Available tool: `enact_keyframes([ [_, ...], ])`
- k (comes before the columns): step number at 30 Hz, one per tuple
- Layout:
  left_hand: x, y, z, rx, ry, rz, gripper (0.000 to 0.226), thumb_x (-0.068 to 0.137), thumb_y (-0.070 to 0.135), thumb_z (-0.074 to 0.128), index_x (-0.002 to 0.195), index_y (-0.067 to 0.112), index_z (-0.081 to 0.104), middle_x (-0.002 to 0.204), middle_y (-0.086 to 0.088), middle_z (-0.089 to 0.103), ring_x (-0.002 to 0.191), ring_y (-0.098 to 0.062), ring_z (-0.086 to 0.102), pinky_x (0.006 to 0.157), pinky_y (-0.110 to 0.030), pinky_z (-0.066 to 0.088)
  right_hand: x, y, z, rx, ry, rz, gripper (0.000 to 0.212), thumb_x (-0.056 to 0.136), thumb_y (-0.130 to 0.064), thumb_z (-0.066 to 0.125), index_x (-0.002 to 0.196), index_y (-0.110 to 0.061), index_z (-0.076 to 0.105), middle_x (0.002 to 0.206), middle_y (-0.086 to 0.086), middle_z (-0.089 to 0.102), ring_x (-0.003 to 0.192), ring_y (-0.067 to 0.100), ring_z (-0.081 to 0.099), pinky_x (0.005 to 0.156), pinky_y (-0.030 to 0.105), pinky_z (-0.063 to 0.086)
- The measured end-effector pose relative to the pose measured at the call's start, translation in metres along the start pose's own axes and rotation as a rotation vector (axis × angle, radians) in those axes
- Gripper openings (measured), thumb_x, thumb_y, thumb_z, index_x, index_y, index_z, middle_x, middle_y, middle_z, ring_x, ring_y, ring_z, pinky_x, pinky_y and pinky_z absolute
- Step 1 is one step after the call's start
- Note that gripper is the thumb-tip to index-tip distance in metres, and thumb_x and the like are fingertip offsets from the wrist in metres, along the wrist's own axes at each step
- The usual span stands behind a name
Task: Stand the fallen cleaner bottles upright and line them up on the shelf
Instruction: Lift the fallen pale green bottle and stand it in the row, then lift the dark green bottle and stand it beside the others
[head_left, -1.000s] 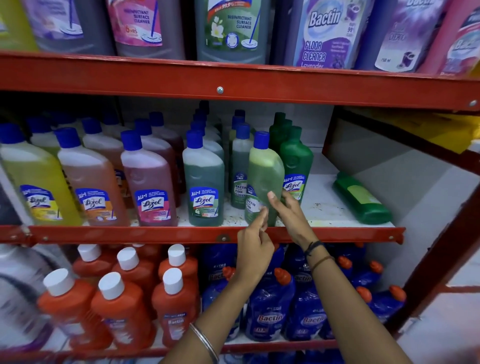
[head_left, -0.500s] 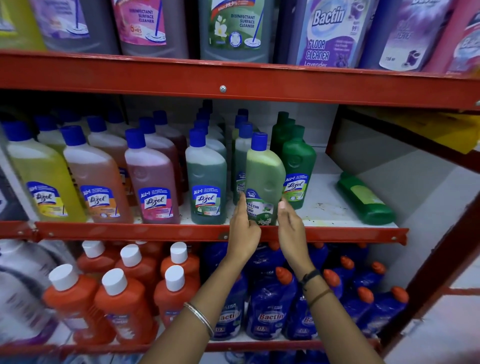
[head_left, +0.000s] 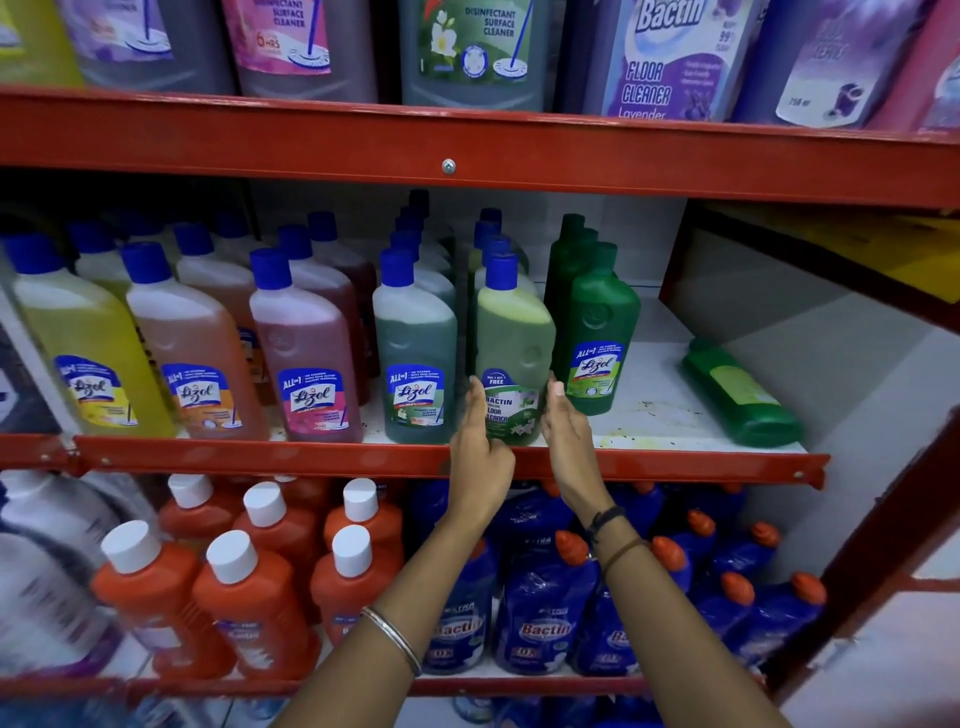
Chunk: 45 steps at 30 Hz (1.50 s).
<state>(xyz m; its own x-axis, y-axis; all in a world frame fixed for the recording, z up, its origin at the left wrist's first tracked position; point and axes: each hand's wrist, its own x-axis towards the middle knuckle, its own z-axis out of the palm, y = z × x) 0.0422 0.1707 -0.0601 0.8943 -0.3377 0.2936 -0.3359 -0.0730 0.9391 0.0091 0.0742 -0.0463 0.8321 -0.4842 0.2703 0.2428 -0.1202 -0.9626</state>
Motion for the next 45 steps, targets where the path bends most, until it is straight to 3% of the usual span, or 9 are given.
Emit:
enact_keyframes([
  [5,-0.008,0.01,0.006,0.059,0.063,0.031,0.083,0.077,-0.012,0.039,0.147,0.021,0.011,0.158,-0.001,0.014,0.144,-0.013,0.017,0.117,-0.029,0.026,-0.001,0.001,-0.007,-0.069,0.016,-0.035,0.033,0.093,-0.057,0.03,0.109,-0.047,0.057,0.122,-0.013,0.061,0.113,0.0,0.058,0.099,0.025,0.045],
  [8,-0.025,0.025,0.018,-0.034,0.155,0.205,0.072,0.078,-0.016,0.037,0.142,0.015,0.03,0.158,0.003,0.014,0.142,0.0,0.016,0.107,-0.007,0.026,-0.003,-0.004,-0.025,-0.184,0.084,-0.125,0.062,0.086,-0.069,0.03,0.128,-0.03,0.054,0.129,-0.007,0.059,0.121,0.005,0.054,0.104,0.027,0.042],
  [13,-0.018,0.048,0.071,-0.105,0.058,0.386,0.057,0.077,-0.011,0.039,0.129,0.011,0.046,0.146,-0.001,0.039,0.136,-0.005,0.033,0.112,-0.021,0.03,0.01,-0.032,-0.097,-0.285,0.334,-0.201,0.034,0.092,-0.05,0.037,0.105,-0.031,0.062,0.103,-0.009,0.067,0.104,0.011,0.063,0.09,0.028,0.049],
  [18,0.013,0.064,0.161,-0.084,-0.204,0.241,0.044,0.082,-0.001,0.042,0.125,0.01,0.049,0.134,-0.006,0.049,0.126,-0.016,0.045,0.108,-0.038,0.038,0.042,-0.035,-0.199,-0.548,0.485,-0.036,0.036,0.093,-0.03,0.049,0.113,-0.003,0.062,0.106,0.014,0.068,0.102,0.03,0.06,0.078,0.026,0.04],
  [23,0.052,0.069,0.23,0.013,-0.374,-0.207,0.036,0.089,0.01,0.043,0.125,0.005,0.046,0.134,-0.017,0.051,0.12,-0.031,0.05,0.093,-0.031,0.042,0.08,-0.015,-0.264,-0.775,0.378,0.269,0.038,0.088,-0.022,0.053,0.117,0.002,0.055,0.124,0.025,0.06,0.113,0.039,0.056,0.087,0.032,0.043],
  [26,0.068,0.064,0.257,0.009,-0.395,-0.38,0.019,0.086,0.016,0.048,0.1,0.003,0.051,0.12,-0.023,0.059,0.107,-0.035,0.057,0.075,-0.032,0.044,0.095,-0.006,-0.276,-0.755,0.291,0.39,0.043,0.092,-0.023,0.052,0.127,0.002,0.048,0.131,0.025,0.055,0.117,0.038,0.054,0.088,0.031,0.043],
  [32,0.081,0.05,0.278,-0.053,-0.269,-0.467,0.028,0.077,0.018,0.061,0.099,0.001,0.055,0.11,-0.02,0.065,0.097,-0.033,0.063,0.075,-0.034,0.052,0.101,0.011,-0.274,-0.535,0.323,0.373,0.042,0.084,-0.033,0.063,0.111,-0.001,0.06,0.11,0.021,0.068,0.097,0.033,0.065,0.085,0.04,0.054],
  [39,0.061,0.058,0.255,-0.145,-0.163,-0.244,0.026,0.079,0.002,0.064,0.103,0.01,0.058,0.099,-0.002,0.06,0.089,-0.018,0.057,0.081,-0.025,0.047,0.075,0.009,-0.261,-0.335,0.356,0.129,0.016,0.083,-0.016,0.067,0.099,-0.015,0.063,0.098,0.014,0.071,0.089,0.027,0.068,0.084,0.039,0.055],
  [45,0.045,0.053,0.21,-0.114,-0.086,-0.039,0.066,0.072,-0.009,0.06,0.132,0.014,0.047,0.125,-0.006,0.058,0.11,-0.02,0.057,0.1,-0.038,0.048,0.044,0.002,-0.222,-0.248,0.33,0.016,0.048,0.077,-0.021,0.074,0.118,-0.02,0.048,0.127,0.016,0.054,0.112,0.027,0.058,0.09,0.037,0.053],
])
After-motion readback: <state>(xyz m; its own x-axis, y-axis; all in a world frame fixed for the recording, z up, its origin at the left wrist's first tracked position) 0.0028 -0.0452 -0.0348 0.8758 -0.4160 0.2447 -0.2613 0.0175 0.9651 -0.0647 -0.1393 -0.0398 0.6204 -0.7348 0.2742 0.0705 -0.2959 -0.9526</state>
